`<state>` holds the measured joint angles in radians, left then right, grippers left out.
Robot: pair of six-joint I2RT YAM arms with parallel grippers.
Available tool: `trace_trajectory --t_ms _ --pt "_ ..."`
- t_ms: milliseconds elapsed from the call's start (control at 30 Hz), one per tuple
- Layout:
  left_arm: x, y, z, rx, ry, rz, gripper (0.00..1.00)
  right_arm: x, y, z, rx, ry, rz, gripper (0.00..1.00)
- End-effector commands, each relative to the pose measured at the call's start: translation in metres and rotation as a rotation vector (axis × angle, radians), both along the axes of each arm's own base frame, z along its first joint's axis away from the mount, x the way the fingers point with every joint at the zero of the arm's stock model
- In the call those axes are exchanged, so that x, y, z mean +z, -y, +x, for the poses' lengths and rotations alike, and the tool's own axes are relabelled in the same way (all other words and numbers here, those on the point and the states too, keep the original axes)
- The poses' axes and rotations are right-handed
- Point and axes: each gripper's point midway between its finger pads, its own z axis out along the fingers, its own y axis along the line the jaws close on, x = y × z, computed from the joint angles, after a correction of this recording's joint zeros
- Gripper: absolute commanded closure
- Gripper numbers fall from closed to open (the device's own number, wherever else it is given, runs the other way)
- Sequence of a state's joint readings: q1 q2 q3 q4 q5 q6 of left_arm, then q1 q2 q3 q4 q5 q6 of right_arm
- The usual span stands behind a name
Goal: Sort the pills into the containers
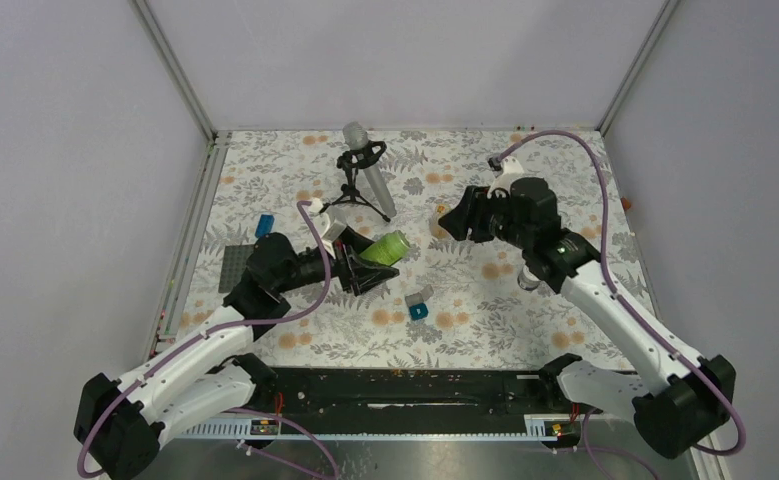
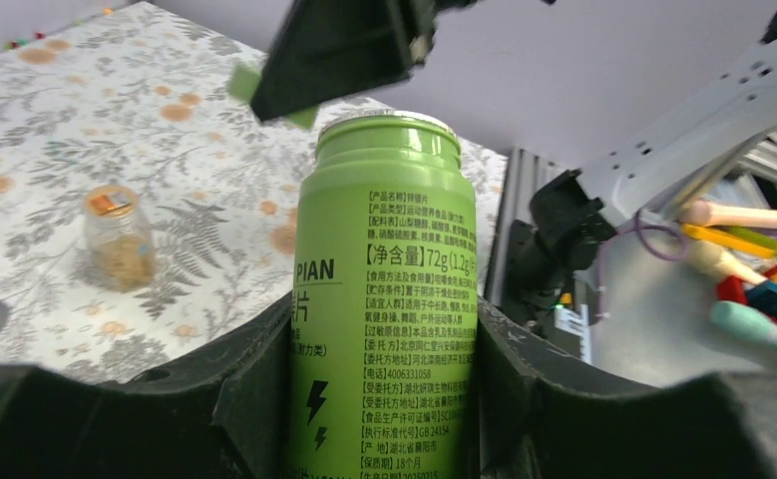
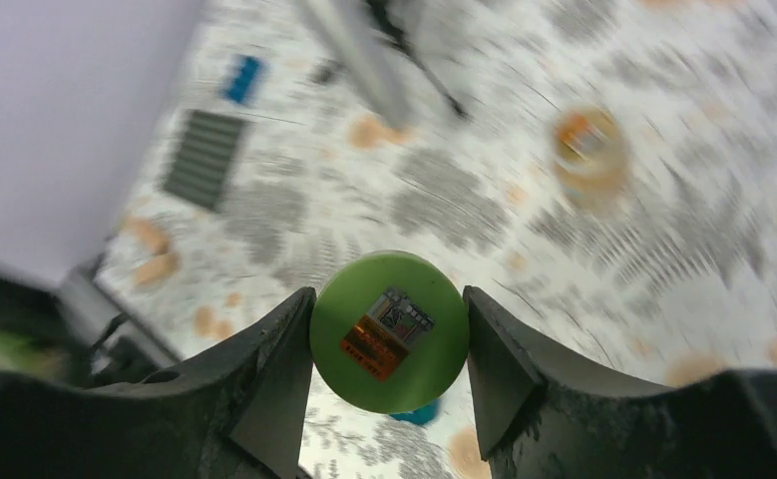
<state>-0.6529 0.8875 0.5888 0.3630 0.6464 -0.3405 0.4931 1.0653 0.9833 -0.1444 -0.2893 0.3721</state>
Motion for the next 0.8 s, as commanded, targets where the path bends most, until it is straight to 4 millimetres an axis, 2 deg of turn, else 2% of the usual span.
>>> trace_trajectory --t_ms 0,133,300,367,467,567,700,767 --pt "0.009 -0.009 0.017 0.101 0.172 -0.008 1.00 -0.108 0.062 0.014 -0.391 -0.285 -0.222 0.84" --pt "-0.007 -0.007 0.008 0.053 0.273 0.021 1.00 -0.167 0.076 0.004 -0.463 -0.422 -0.310 0.80" --pt "-0.034 -0.001 0.005 0.039 0.285 0.071 1.00 -0.209 0.088 0.004 -0.508 -0.492 -0.422 0.75" --pt "-0.047 0.000 0.009 0.052 0.271 0.117 1.00 -0.220 0.092 0.005 -0.524 -0.512 -0.459 0.72" --pt "-0.064 0.003 0.011 0.068 0.273 0.165 1.00 -0.238 0.095 0.004 -0.533 -0.553 -0.504 0.58" --pt "-0.076 0.004 0.014 0.074 0.269 0.182 1.00 -0.250 0.096 0.002 -0.536 -0.579 -0.520 0.49" --pt "-0.089 0.007 0.016 0.071 0.255 0.201 1.00 -0.252 0.096 0.001 -0.534 -0.589 -0.528 0.36" --pt "-0.096 0.008 0.017 0.068 0.244 0.214 1.00 -0.248 0.094 0.001 -0.523 -0.582 -0.517 0.26"
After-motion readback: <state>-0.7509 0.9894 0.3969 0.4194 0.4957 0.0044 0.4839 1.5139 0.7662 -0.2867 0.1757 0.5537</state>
